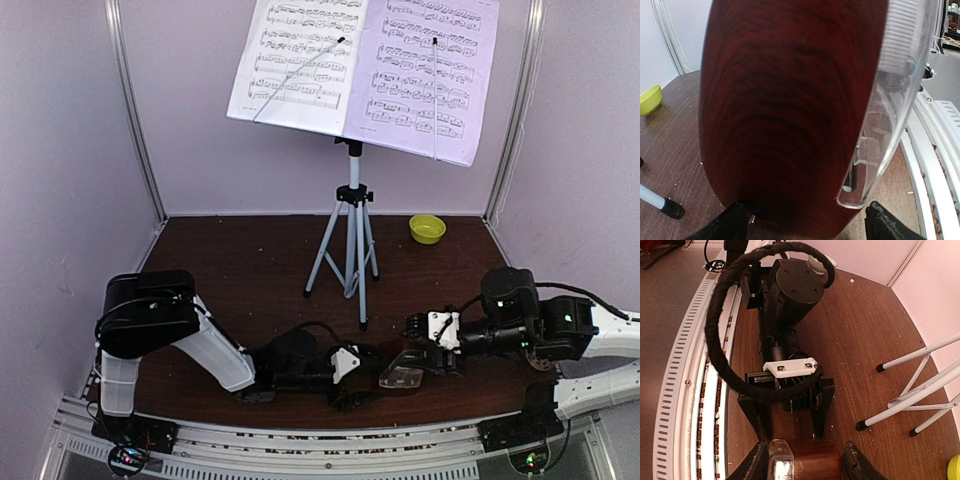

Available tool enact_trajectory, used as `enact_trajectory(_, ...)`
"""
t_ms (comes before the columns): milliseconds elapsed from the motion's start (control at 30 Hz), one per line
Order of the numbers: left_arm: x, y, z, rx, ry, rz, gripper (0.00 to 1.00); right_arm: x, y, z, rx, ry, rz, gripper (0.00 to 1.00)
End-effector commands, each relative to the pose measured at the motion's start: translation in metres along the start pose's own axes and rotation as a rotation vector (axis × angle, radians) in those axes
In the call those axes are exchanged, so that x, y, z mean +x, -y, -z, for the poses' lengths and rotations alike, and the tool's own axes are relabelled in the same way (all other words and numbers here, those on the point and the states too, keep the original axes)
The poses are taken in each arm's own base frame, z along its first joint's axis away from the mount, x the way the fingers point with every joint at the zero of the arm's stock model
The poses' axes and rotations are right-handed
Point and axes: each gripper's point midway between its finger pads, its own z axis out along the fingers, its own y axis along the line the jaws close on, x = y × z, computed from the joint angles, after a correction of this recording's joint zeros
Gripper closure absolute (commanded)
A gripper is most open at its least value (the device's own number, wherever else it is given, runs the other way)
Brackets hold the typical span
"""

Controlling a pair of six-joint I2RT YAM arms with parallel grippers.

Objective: Set up the instrument practice props

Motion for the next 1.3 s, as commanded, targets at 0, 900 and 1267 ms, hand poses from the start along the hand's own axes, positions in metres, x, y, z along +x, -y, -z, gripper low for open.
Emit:
enact_trajectory(0,0.0009,-0.0024,-0.0059,0.008,0.002,0.007,0.17,-0.0213,0.0191,0.0071,0.093,0.064,0.029,0.94)
enact_trajectory(900,0.0081,-0.0104,-0.0132,-0.015,-0.03,0.026,0.18,-0.0187,0.0213,0.0071,0.113,0.066,0.026,0.94)
enact_trajectory(1267,0.0071,-0.0103,-0.0125,-0.012,-0.025,0.026,0.22,-0.0182,0.0214,0.0054,0.11,0.059,0.023,0.94)
